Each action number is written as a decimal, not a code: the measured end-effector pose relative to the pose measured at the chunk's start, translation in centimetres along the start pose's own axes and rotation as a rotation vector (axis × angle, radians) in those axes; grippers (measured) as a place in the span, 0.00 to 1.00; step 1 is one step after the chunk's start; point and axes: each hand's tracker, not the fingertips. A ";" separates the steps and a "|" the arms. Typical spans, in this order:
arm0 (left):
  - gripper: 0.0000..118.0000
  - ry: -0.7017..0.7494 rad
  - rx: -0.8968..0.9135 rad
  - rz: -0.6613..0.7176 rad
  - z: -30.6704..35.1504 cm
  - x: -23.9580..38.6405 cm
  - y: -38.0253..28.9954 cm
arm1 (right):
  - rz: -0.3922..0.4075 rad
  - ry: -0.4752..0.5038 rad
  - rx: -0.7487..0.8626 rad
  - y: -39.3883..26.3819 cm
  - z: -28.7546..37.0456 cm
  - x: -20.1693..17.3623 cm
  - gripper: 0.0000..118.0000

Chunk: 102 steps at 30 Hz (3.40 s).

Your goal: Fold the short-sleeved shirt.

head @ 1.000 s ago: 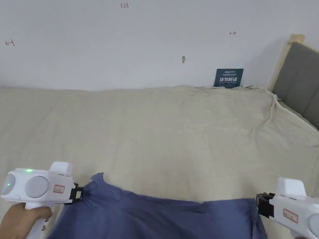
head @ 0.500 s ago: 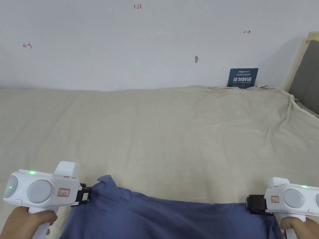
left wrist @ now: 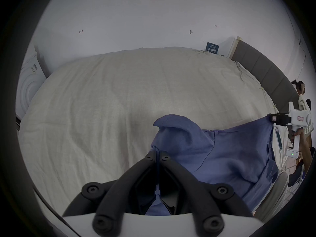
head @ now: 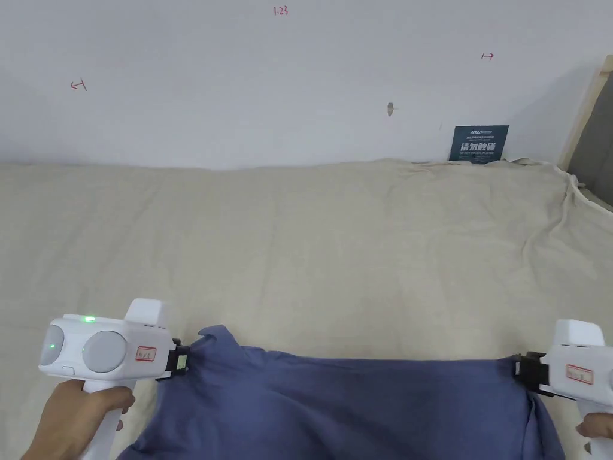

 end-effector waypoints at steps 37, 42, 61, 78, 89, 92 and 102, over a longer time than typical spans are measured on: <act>0.00 0.041 -0.204 0.014 9.8 1.7 -25.9 | -0.010 -0.011 -0.169 -20.0 9.8 2.3 0.04; 0.00 0.041 -0.238 0.053 8.3 1.8 -27.0 | -0.007 -0.048 -0.187 -20.6 8.9 2.0 0.04; 0.98 0.081 0.108 0.187 16.4 1.6 -20.4 | -0.006 0.006 0.117 -14.3 16.1 -1.5 0.79; 0.25 0.180 0.394 0.107 14.5 3.2 -16.8 | 0.103 -0.034 0.385 -12.0 18.2 -8.1 0.20; 0.00 0.129 0.329 0.101 14.2 2.5 -17.6 | 0.124 -0.014 0.397 -11.9 18.2 -8.6 0.00; 0.00 0.101 0.302 0.135 14.6 1.1 -17.6 | 0.126 -0.016 0.392 -11.8 18.2 -8.6 0.00; 0.09 -0.149 -0.001 0.392 12.9 -7.1 -18.0 | 0.136 -0.020 0.362 -11.5 18.0 -8.3 0.00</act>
